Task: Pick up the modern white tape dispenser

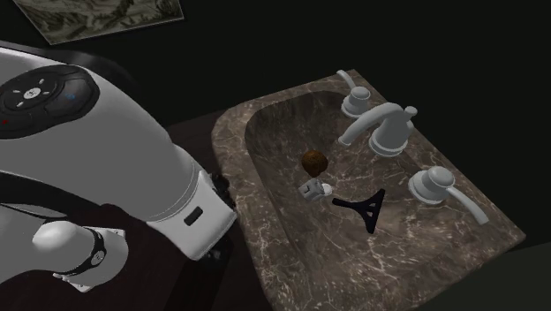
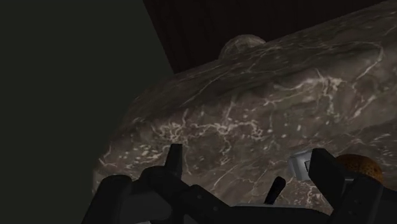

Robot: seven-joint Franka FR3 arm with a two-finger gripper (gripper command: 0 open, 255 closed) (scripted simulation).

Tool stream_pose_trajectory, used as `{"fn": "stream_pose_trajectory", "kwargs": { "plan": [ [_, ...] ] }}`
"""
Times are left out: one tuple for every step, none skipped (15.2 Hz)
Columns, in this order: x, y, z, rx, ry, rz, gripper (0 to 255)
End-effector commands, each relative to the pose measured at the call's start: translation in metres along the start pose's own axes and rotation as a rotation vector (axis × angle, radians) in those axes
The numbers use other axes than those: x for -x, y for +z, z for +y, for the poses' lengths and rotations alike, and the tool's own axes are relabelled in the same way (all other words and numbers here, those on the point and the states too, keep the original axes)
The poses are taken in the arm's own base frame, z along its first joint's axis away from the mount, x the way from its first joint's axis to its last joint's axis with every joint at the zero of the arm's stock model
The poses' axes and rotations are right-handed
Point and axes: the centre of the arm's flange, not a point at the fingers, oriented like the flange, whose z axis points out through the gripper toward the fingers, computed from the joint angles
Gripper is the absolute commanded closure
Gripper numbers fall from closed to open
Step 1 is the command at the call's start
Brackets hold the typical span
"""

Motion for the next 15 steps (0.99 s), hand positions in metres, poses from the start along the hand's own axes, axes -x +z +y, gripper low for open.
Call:
{"fn": "stream_pose_trajectory", "kwargs": {
  "plan": [
    [-0.013,0.022,-0.007,-0.014,-0.02,0.009,0],
    [-0.019,0.032,-0.012,-0.021,-0.03,0.013,0],
    [-0.025,0.042,-0.017,-0.028,-0.04,0.016,0],
    [-0.031,0.052,-0.022,-0.035,-0.049,0.02,0],
    [-0.037,0.062,-0.027,-0.041,-0.059,0.024,0],
    [-0.043,0.071,-0.032,-0.048,-0.069,0.027,0],
    [-0.049,0.081,-0.037,-0.055,-0.079,0.031,0],
    [-0.055,0.09,-0.043,-0.062,-0.089,0.035,0],
    [-0.061,0.1,-0.049,-0.069,-0.099,0.038,0],
    [-0.067,0.109,-0.054,-0.076,-0.109,0.042,0],
    [-0.073,0.119,-0.06,-0.083,-0.119,0.045,0],
    [-0.079,0.128,-0.066,-0.089,-0.129,0.049,0],
    [-0.084,0.137,-0.072,-0.096,-0.139,0.053,0],
    [-0.09,0.146,-0.078,-0.103,-0.149,0.056,0],
    [-0.096,0.156,-0.085,-0.11,-0.158,0.06,0]
  ]
}}
